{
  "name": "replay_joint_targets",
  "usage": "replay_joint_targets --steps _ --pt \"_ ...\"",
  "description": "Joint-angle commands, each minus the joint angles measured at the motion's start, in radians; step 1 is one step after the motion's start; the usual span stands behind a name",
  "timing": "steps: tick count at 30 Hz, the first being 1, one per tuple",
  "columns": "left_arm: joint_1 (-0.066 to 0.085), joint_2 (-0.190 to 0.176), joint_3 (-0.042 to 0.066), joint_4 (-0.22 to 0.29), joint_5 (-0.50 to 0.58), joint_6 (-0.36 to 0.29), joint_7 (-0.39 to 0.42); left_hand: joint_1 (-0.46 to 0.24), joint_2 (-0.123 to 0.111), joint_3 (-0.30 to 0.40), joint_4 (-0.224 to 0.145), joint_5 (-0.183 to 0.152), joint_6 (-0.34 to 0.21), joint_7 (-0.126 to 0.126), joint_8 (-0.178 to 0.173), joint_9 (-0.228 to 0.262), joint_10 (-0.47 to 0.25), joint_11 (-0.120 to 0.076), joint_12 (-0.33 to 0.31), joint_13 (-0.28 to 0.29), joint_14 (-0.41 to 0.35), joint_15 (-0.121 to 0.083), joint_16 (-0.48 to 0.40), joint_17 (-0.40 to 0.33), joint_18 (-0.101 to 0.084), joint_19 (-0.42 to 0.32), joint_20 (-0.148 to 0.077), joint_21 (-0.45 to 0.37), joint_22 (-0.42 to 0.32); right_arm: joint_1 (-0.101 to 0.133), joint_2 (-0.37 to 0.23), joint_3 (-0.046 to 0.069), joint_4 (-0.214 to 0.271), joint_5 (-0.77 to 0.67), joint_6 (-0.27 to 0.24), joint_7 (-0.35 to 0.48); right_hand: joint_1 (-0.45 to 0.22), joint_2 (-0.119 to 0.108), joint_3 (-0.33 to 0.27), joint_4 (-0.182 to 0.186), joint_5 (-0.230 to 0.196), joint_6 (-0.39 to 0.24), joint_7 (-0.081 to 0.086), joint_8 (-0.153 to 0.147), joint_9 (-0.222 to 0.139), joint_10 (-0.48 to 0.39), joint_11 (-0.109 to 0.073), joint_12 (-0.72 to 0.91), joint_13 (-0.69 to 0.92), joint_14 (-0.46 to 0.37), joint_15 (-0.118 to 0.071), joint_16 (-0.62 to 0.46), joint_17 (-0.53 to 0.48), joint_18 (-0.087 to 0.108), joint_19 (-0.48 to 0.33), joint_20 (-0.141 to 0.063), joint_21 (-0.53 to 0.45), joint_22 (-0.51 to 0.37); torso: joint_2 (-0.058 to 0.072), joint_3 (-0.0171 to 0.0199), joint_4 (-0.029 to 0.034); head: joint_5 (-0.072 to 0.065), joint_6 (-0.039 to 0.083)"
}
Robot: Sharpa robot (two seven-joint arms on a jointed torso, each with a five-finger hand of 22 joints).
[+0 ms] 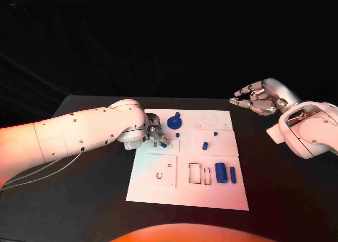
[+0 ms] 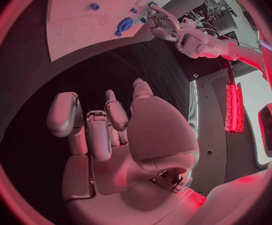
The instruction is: Assemble the parts on the task board
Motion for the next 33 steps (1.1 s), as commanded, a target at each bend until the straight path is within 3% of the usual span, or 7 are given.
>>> replay_joint_targets --steps 1,11,17,33 --pt "-0.005 0.006 -0.004 0.002 0.002 0.035 0.001 -0.001 0.012 -0.016 0.007 -0.004 0.050 -0.040 0.001 0.001 -0.001 -0.005 0.004 0.001 0.046 -0.008 0.002 0.001 -0.010 0.000 -0.005 0.005 0.001 -0.001 0.000 0.000 0.000 -0.003 0.003 0.009 0.001 0.003 -0.007 0.000 0.001 -0.002 -0.008 0.007 0.000 -0.001 0.001 -0.003 -0.001 0.062 -0.010 -0.005 0.089 0.012 0.000 -0.001 -0.003 -0.001 0.000 0.0001 0.0000 -0.001 0.000" --pt "-0.005 0.010 -0.004 -0.002 -0.001 0.032 0.002 -0.040 0.026 -0.110 0.052 -0.007 0.065 -0.042 0.003 0.005 0.004 -0.006 0.016 0.013 0.046 -0.008 0.002 0.002 -0.011 0.002 -0.005 0.006 0.004 -0.001 0.000 0.000 0.000 -0.002 0.003 0.010 -0.005 0.003 -0.015 0.002 -0.008 -0.004 -0.008 0.008 -0.001 -0.003 0.001 -0.004 -0.003 0.062 -0.010 -0.006 0.087 0.013 0.000 -0.001 -0.006 -0.002 0.000 0.0001 0.0006 -0.003 -0.003" --pt "-0.005 0.010 -0.004 -0.004 -0.004 0.032 0.002 -0.045 0.039 -0.237 0.085 -0.007 0.070 -0.043 -0.002 0.007 0.003 -0.007 0.019 0.016 0.046 -0.009 0.002 0.002 -0.012 0.003 -0.006 0.005 0.006 -0.001 0.000 0.000 0.000 -0.002 0.002 0.011 -0.009 0.004 -0.020 0.003 -0.015 -0.004 -0.007 0.009 -0.001 -0.003 0.002 -0.003 -0.003 0.062 -0.009 -0.006 0.087 0.013 0.000 -0.001 -0.007 -0.002 0.000 0.0001 0.0005 -0.004 -0.003" --pt "-0.005 0.001 -0.002 0.003 -0.009 0.016 0.002 -0.036 0.056 -0.332 0.118 -0.006 0.073 -0.042 -0.009 0.007 0.003 -0.006 0.022 0.020 0.046 -0.009 0.002 0.002 -0.012 0.003 -0.006 0.005 0.008 -0.001 -0.002 0.000 0.000 -0.002 0.001 0.011 -0.014 0.005 -0.027 0.003 -0.026 -0.007 -0.007 0.010 -0.002 -0.003 0.002 -0.004 -0.004 0.062 -0.009 -0.007 0.086 0.013 0.000 -0.001 -0.009 -0.002 0.000 -0.0009 0.0009 -0.006 0.002"
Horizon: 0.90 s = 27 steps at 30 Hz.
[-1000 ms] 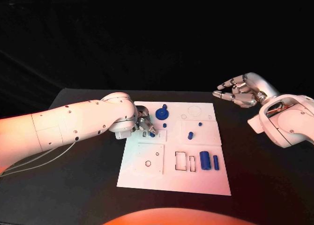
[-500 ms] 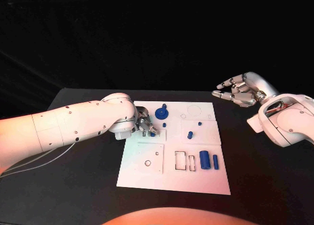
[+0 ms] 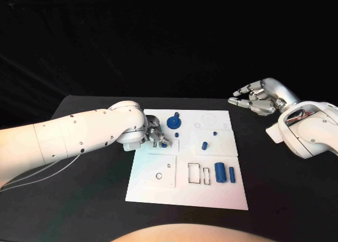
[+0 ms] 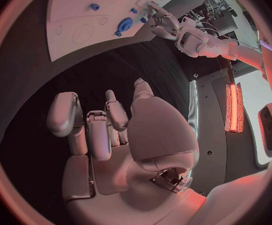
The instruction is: Assemble the parts on the task board
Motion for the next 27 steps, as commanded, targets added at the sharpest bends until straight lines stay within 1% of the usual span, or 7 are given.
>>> replay_joint_targets --steps 1,5,12,16,21,24,27 --pt "-0.001 -0.004 0.001 0.007 -0.003 0.003 0.004 -0.002 0.011 -0.013 0.003 -0.002 0.002 0.008 -0.006 0.001 -0.004 0.001 0.006 0.001 0.044 -0.003 0.002 0.001 -0.012 0.003 -0.006 0.004 0.001 -0.001 -0.001 0.000 0.000 -0.003 0.001 0.009 -0.008 -0.001 -0.006 -0.001 -0.005 -0.003 -0.003 0.006 -0.002 -0.003 0.002 -0.004 -0.001 0.062 -0.009 -0.007 0.087 0.013 0.000 -0.001 -0.005 -0.001 0.001 -0.0006 -0.0004 0.000 0.002" --pt "0.000 -0.011 0.004 0.015 -0.004 -0.001 0.004 0.000 0.010 -0.029 0.009 -0.002 0.002 0.008 -0.007 0.001 -0.004 0.001 0.006 0.001 0.044 -0.003 0.002 0.001 -0.012 0.004 -0.006 0.004 0.001 -0.001 -0.001 0.000 0.000 -0.003 0.000 0.009 -0.009 -0.001 -0.008 -0.001 -0.007 -0.004 -0.003 0.006 -0.002 -0.003 0.002 -0.003 0.000 0.062 -0.009 -0.007 0.087 0.013 0.000 -0.001 -0.005 -0.001 0.001 -0.0005 -0.0003 -0.002 0.003" --pt "0.007 -0.028 0.016 0.035 -0.007 -0.002 0.005 0.003 0.010 -0.046 0.015 -0.001 0.002 0.008 -0.008 0.001 -0.004 0.001 0.006 0.001 0.044 -0.003 0.002 0.001 -0.012 0.004 -0.006 0.004 0.001 -0.002 -0.001 0.000 -0.002 -0.003 0.001 0.009 -0.010 -0.001 -0.009 -0.001 -0.009 -0.004 -0.003 0.007 -0.002 -0.003 0.002 -0.003 -0.001 0.062 -0.009 -0.007 0.087 0.013 0.000 -0.001 -0.006 -0.001 -0.001 -0.0005 0.0003 -0.003 -0.001" --pt "0.014 -0.035 0.019 0.045 -0.003 -0.001 0.006 0.005 0.010 -0.059 0.020 -0.001 0.002 0.009 -0.009 0.002 -0.005 0.002 0.006 0.001 0.044 -0.003 0.002 0.001 -0.012 0.004 -0.006 0.004 0.001 -0.003 -0.001 0.000 -0.004 -0.003 0.001 0.009 -0.010 -0.001 -0.009 -0.001 -0.009 -0.004 -0.003 0.007 -0.002 -0.003 0.002 -0.003 -0.001 0.062 -0.009 -0.007 0.087 0.013 0.000 -0.001 -0.006 -0.001 -0.001 -0.0003 0.0015 -0.001 0.003" --pt "0.022 -0.040 0.022 0.050 0.013 -0.003 0.007 0.005 0.011 -0.094 0.037 -0.002 0.003 0.009 -0.010 0.002 -0.005 0.002 0.007 0.002 0.044 -0.003 0.002 0.001 -0.012 0.004 -0.006 0.004 0.002 -0.004 0.001 0.000 -0.007 -0.003 0.001 0.009 -0.011 -0.001 -0.010 -0.001 -0.010 -0.004 -0.003 0.007 -0.002 -0.003 0.002 -0.003 0.000 0.062 -0.009 -0.006 0.089 0.012 0.001 -0.001 -0.004 0.000 -0.001 0.0000 0.0002 0.001 0.004" --pt "0.026 -0.043 0.024 0.052 0.019 -0.005 0.007 0.005 0.012 -0.111 0.047 -0.001 0.003 0.009 -0.011 0.003 -0.005 0.002 0.007 0.002 0.044 -0.003 0.002 0.001 -0.012 0.004 -0.006 0.004 0.002 -0.005 0.001 0.000 -0.008 -0.003 0.001 0.009 -0.011 -0.001 -0.010 -0.001 -0.011 -0.004 -0.003 0.007 -0.002 -0.003 0.002 -0.003 -0.001 0.062 -0.009 -0.006 0.088 0.012 0.001 -0.001 -0.005 0.000 -0.001 -0.0001 -0.0006 0.001 0.008" --pt "0.028 -0.048 0.031 0.051 0.022 -0.007 0.008 0.008 0.013 -0.117 0.049 -0.001 0.002 0.009 -0.011 0.003 -0.007 0.002 0.004 -0.001 0.044 -0.003 0.001 0.001 -0.011 0.004 -0.006 0.003 0.001 -0.006 0.001 0.000 -0.009 -0.003 0.001 0.009 -0.011 -0.001 -0.010 -0.001 -0.011 -0.004 -0.003 0.007 -0.002 -0.003 0.002 -0.003 -0.001 0.062 -0.009 -0.006 0.088 0.012 0.001 -0.001 -0.005 0.000 0.000 -0.0006 -0.0005 0.000 0.010"
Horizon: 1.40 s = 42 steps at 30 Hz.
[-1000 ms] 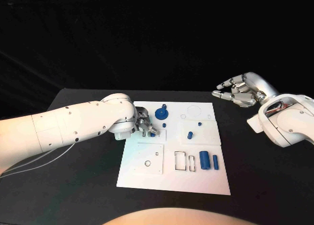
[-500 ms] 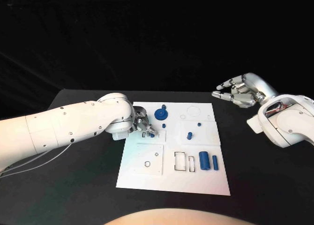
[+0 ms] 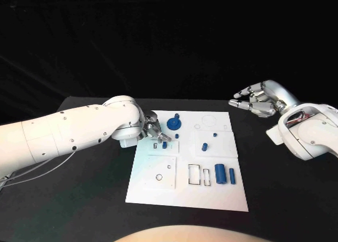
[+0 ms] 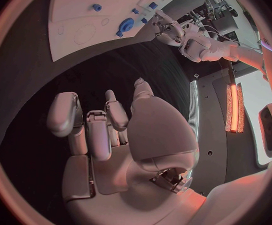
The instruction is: Assemble the parts on the task board
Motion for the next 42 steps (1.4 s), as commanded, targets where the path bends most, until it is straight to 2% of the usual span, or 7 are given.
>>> replay_joint_targets --steps 1,4,9,12,17,29,42 --pt "0.006 -0.006 0.008 0.001 0.017 -0.004 0.007 0.009 0.010 -0.012 0.000 0.000 -0.003 0.006 -0.004 0.001 -0.009 0.002 0.001 -0.005 0.044 -0.003 0.001 0.001 -0.013 0.003 -0.006 0.003 -0.001 -0.001 0.000 0.000 -0.001 -0.004 0.001 0.007 -0.011 -0.001 -0.004 -0.001 -0.005 -0.004 -0.003 0.003 -0.001 -0.003 0.002 -0.003 -0.001 0.062 -0.009 -0.002 0.087 0.013 0.001 -0.001 -0.005 0.000 0.001 -0.0003 -0.0002 -0.001 0.004" --pt "0.022 -0.013 0.016 -0.011 0.026 -0.005 0.008 0.043 0.017 -0.029 -0.005 0.001 -0.017 0.011 -0.012 0.000 -0.026 0.006 -0.022 -0.031 0.044 -0.001 0.000 0.000 -0.011 -0.003 -0.005 -0.003 -0.011 -0.002 0.000 0.000 -0.003 -0.004 0.002 0.007 -0.011 -0.001 -0.004 -0.001 -0.005 -0.004 -0.003 0.003 -0.001 -0.003 0.002 -0.003 -0.001 0.062 -0.009 -0.002 0.087 0.013 0.001 -0.001 -0.005 0.000 0.001 0.0000 0.0004 -0.002 0.008" --pt "0.062 -0.016 0.020 -0.060 0.062 -0.001 0.016 0.090 0.030 -0.057 -0.001 0.002 -0.071 0.036 -0.062 -0.031 -0.070 0.026 -0.076 -0.091 0.042 0.014 -0.003 -0.004 -0.003 -0.024 0.004 -0.027 -0.051 -0.002 0.001 0.000 -0.005 -0.004 0.003 0.006 -0.012 0.000 -0.005 -0.001 -0.006 -0.004 -0.003 0.004 -0.001 -0.002 0.002 -0.002 0.000 0.062 -0.009 -0.002 0.088 0.012 0.001 -0.001 -0.004 0.000 0.001 0.0011 0.0004 -0.002 0.008" --pt "0.081 -0.008 0.021 -0.099 0.056 -0.001 0.021 0.102 0.033 -0.076 0.009 0.003 -0.088 0.050 -0.094 -0.056 -0.075 0.039 -0.078 -0.095 0.042 0.024 -0.003 -0.004 -0.003 -0.028 0.013 -0.031 -0.057 -0.002 0.002 0.000 -0.006 -0.004 0.003 0.006 -0.012 0.000 -0.005 -0.001 -0.006 -0.004 -0.003 0.004 -0.001 -0.002 0.002 -0.002 0.000 0.062 -0.009 -0.002 0.088 0.012 0.001 -0.001 -0.004 0.000 0.002 0.0007 -0.0003 -0.001 0.009" --pt "0.098 0.016 0.022 -0.160 -0.044 -0.007 0.024 0.095 0.044 -0.107 0.023 0.002 -0.081 0.056 -0.113 -0.080 -0.076 0.045 -0.070 -0.089 0.042 0.030 -0.003 -0.004 -0.001 -0.031 0.020 -0.034 -0.062 -0.002 0.003 0.000 -0.006 -0.003 0.003 0.005 -0.012 0.000 -0.005 -0.001 -0.006 -0.004 -0.003 0.004 -0.001 -0.002 0.002 -0.002 0.000 0.062 -0.009 -0.002 0.088 0.012 0.001 -0.001 -0.004 0.000 0.005 -0.0003 -0.0005 -0.001 0.011" --pt "0.100 0.056 0.013 -0.211 -0.118 0.037 0.020 0.086 0.041 -0.145 0.024 0.002 -0.071 0.057 -0.126 -0.099 -0.074 0.046 -0.061 -0.082 0.041 0.032 -0.003 -0.004 0.000 -0.030 0.022 -0.034 -0.061 -0.002 0.005 0.000 -0.005 -0.003 0.004 0.005 -0.012 0.001 -0.006 -0.001 -0.007 -0.004 -0.003 0.004 -0.001 -0.002 0.002 -0.001 0.001 0.063 -0.009 -0.002 0.089 0.012 0.002 -0.001 -0.003 0.001 0.006 -0.0006 0.0002 -0.004 0.005" --pt "0.071 0.103 0.001 -0.287 -0.127 0.060 0.019 0.078 0.045 -0.168 0.026 0.003 -0.068 0.058 -0.137 -0.114 -0.080 0.047 -0.064 -0.089 0.041 0.033 -0.003 -0.005 0.001 -0.033 0.023 -0.038 -0.066 -0.003 0.008 0.000 -0.005 -0.001 0.006 0.007 -0.011 0.001 -0.006 -0.001 -0.007 -0.004 -0.003 0.004 -0.001 -0.002 0.002 -0.001 0.001 0.063 -0.009 -0.002 0.089 0.012 0.002 -0.001 -0.003 0.002 0.009 0.0002 -0.0039 0.000 0.004"
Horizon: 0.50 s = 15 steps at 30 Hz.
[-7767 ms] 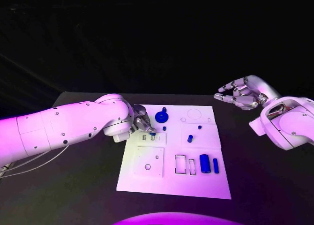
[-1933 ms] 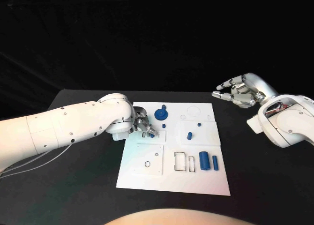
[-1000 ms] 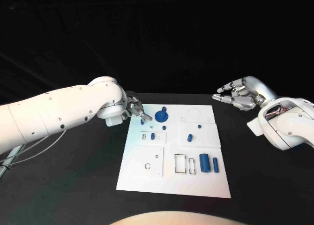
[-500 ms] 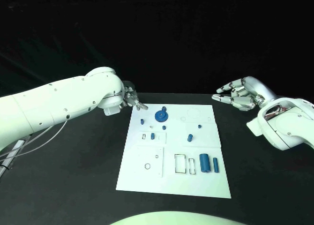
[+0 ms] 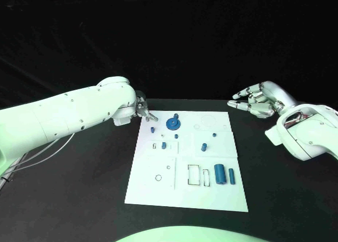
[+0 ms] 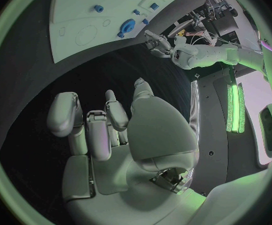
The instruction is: Assemble the parts on the task board
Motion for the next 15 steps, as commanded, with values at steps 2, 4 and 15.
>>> replay_joint_targets --steps 2,4,15 --pt "-0.006 0.010 0.000 -0.012 -0.010 0.034 0.008 -0.012 0.005 -0.015 -0.001 0.003 0.008 -0.002 -0.008 -0.007 -0.003 0.003 -0.002 -0.002 0.041 0.004 -0.003 -0.001 0.000 -0.001 0.006 -0.003 -0.001 -0.001 0.002 0.000 0.000 -0.002 0.005 0.007 -0.012 0.001 -0.006 -0.001 -0.007 -0.004 -0.003 0.004 -0.001 -0.002 0.002 -0.001 0.001 0.063 -0.009 -0.002 0.089 0.012 0.002 -0.001 -0.003 0.002 0.001 0.0003 -0.0001 0.001 -0.003" --pt "-0.009 0.013 -0.001 -0.017 -0.006 0.046 0.007 -0.018 0.009 -0.024 0.000 0.004 0.009 -0.002 -0.013 -0.015 -0.004 0.003 -0.001 -0.002 0.041 0.005 -0.003 -0.001 0.000 -0.002 0.006 -0.004 -0.001 -0.002 0.002 0.000 0.000 -0.001 0.005 0.008 -0.010 0.002 -0.006 -0.002 -0.007 -0.004 -0.003 0.005 -0.001 -0.002 0.002 -0.001 0.001 0.063 -0.009 -0.001 0.090 0.012 0.002 -0.001 -0.004 0.001 0.000 0.0002 0.0002 0.001 -0.003" --pt "-0.016 0.021 -0.004 -0.028 0.025 0.084 0.005 -0.034 0.025 -0.046 0.000 0.004 0.012 0.001 -0.025 -0.035 -0.009 0.006 -0.002 -0.005 0.040 0.007 -0.004 -0.003 0.001 -0.004 0.008 -0.006 -0.004 -0.002 0.004 0.000 0.001 0.001 0.004 0.009 -0.010 0.002 -0.006 -0.002 -0.007 -0.004 -0.003 0.005 -0.001 -0.001 0.002 -0.001 0.001 0.063 -0.009 -0.001 0.090 0.012 0.002 -0.001 -0.004 0.001 -0.001 0.0008 0.0002 0.003 -0.007"
